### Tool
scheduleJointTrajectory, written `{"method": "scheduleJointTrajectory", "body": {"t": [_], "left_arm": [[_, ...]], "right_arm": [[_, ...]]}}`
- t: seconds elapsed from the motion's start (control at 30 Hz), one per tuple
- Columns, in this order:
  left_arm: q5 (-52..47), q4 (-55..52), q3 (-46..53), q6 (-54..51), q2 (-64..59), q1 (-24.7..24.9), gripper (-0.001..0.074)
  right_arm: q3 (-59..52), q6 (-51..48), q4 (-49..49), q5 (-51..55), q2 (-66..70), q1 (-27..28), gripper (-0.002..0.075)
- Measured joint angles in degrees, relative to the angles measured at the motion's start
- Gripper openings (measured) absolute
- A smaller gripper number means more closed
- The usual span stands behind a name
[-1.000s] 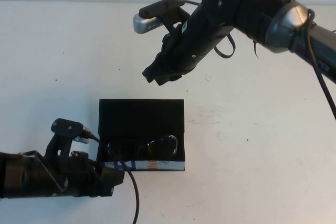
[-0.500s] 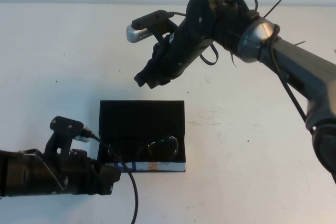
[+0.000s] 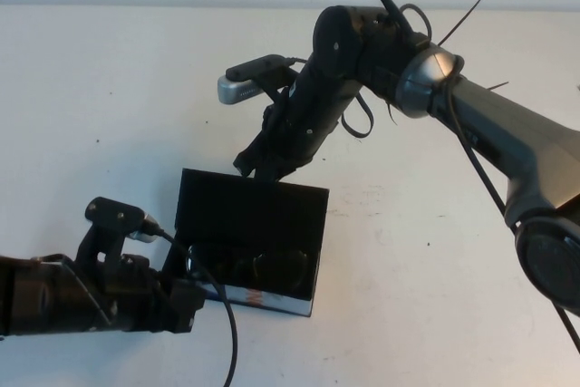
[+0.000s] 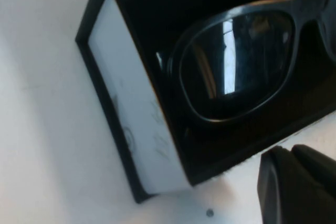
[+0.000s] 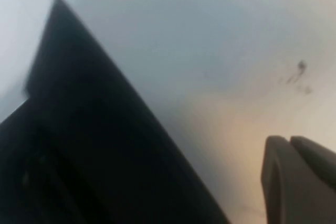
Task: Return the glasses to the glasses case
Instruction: Close the glasses case
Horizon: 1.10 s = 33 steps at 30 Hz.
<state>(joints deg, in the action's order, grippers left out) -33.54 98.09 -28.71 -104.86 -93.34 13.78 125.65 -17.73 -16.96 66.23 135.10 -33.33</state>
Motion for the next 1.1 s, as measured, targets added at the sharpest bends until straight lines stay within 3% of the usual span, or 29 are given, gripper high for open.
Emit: {"method": "scheduleJointTrajectory", "body": {"t": [1.1], "left_arm": [[-1.58,0.43,-3.87,-2.36,-4.52,0.00,-0.0001]], "right_arm": [[0.04,0.00,-3.73,3.98,-0.24,-0.24,-0.0011]]}}
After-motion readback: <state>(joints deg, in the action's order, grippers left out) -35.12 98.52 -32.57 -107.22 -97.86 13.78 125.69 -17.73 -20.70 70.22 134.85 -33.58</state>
